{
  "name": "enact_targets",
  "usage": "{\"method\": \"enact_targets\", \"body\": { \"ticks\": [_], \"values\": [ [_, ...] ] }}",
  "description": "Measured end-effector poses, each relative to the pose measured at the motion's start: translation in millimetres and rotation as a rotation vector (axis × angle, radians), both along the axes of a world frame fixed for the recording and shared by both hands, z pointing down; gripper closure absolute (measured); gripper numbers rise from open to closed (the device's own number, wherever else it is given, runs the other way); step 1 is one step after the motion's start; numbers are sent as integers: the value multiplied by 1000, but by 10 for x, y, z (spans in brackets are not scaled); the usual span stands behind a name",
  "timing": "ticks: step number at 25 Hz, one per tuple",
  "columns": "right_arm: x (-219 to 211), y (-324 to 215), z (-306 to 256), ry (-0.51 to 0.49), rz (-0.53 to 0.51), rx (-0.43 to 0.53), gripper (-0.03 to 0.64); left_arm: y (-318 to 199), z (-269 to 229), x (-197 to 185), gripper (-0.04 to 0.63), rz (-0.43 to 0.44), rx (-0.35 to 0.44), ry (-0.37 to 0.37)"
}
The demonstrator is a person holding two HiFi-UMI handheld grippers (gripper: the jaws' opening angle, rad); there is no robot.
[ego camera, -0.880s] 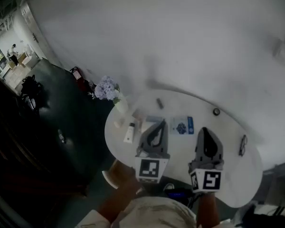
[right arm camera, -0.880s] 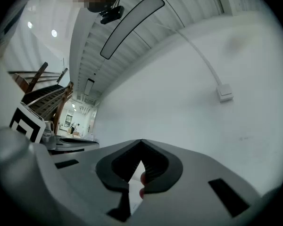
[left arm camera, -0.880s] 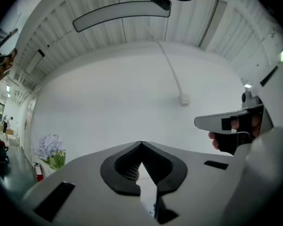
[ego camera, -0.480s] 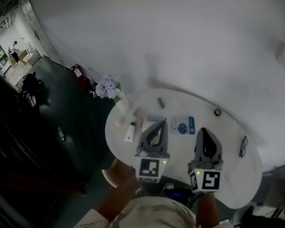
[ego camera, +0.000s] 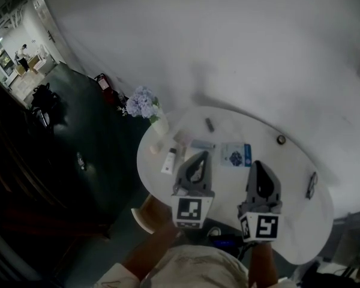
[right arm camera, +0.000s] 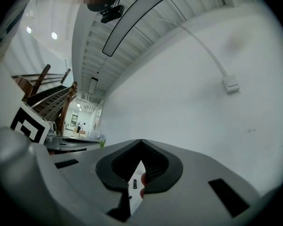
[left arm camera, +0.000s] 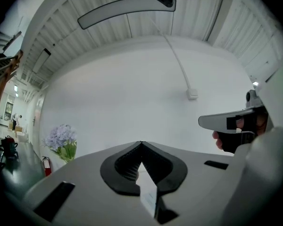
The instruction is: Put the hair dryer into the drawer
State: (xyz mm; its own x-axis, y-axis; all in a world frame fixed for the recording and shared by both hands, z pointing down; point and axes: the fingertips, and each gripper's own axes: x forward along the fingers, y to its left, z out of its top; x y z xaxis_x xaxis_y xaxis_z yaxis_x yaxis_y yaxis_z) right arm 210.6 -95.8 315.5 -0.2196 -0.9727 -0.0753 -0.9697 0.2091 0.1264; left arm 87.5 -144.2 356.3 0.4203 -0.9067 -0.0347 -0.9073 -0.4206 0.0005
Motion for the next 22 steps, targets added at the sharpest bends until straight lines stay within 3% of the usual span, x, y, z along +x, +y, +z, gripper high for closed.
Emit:
{"method": "enact_targets", "body": {
  "ticks": [12, 22],
  "values": [
    [-395, -146, 309, -34, -87, -69, 614, 72, 109, -492, 594, -102, -19, -2],
    [-739, -191, 405, -29, -165, -85, 614, 68, 533, -788, 592, -150, -109, -59]
  ]
}}
